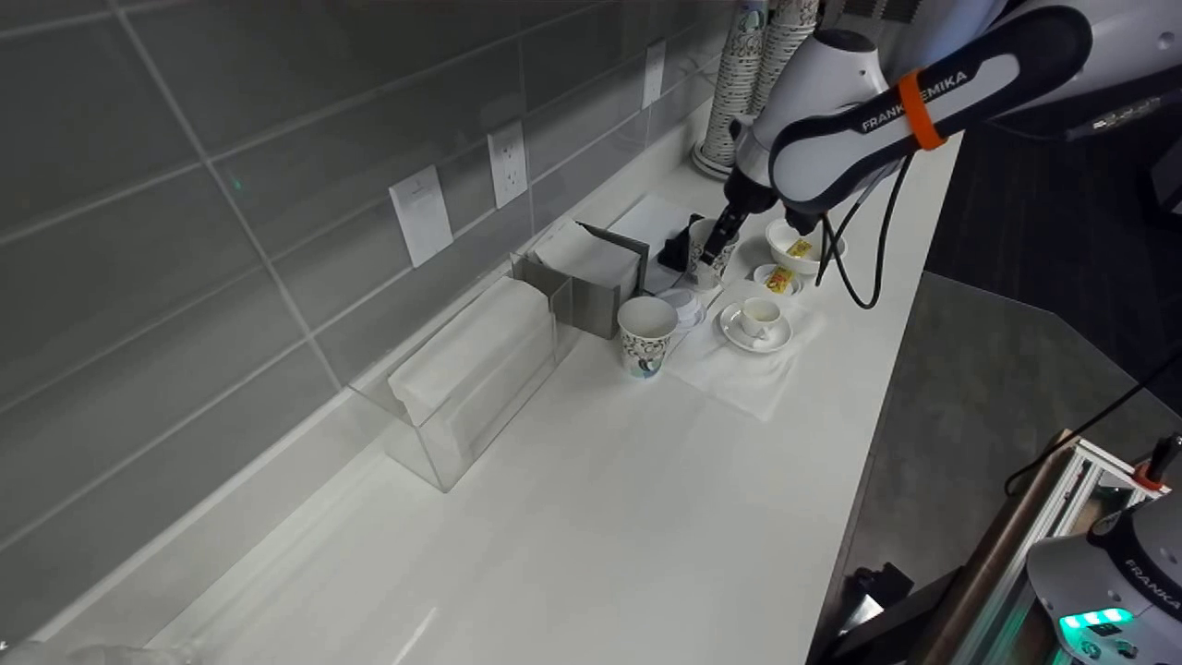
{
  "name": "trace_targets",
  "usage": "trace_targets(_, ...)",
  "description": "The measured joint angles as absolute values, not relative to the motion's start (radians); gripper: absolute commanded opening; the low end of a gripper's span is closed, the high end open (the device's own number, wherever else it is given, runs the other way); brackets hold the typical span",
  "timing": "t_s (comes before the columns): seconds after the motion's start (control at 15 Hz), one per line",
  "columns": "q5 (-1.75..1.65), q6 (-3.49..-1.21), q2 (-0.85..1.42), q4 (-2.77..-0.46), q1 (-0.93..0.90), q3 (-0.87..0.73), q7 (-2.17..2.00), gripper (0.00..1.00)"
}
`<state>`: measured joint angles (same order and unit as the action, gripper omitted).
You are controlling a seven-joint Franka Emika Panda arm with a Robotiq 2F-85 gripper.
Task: Pour the contents in the coffee cup into the bowl on the right.
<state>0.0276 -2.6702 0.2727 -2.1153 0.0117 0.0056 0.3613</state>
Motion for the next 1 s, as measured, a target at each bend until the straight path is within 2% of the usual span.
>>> trace_targets(0.13, 0.026, -2.672, 0.281, -2.114, 0.012, 0.007, 0.360, 0.10)
trace_targets(0.27, 0.025, -2.672, 0.282, -2.114, 0.012, 0.007, 0.358, 0.00)
trace_targets(0.67, 0.025, -2.656, 0.253, -2.109, 0.035, -0.001, 0.338, 0.01)
trace_targets(1.0, 0.145, -2.549, 0.126, -2.129, 0.106, -0.001, 0.379, 0.01)
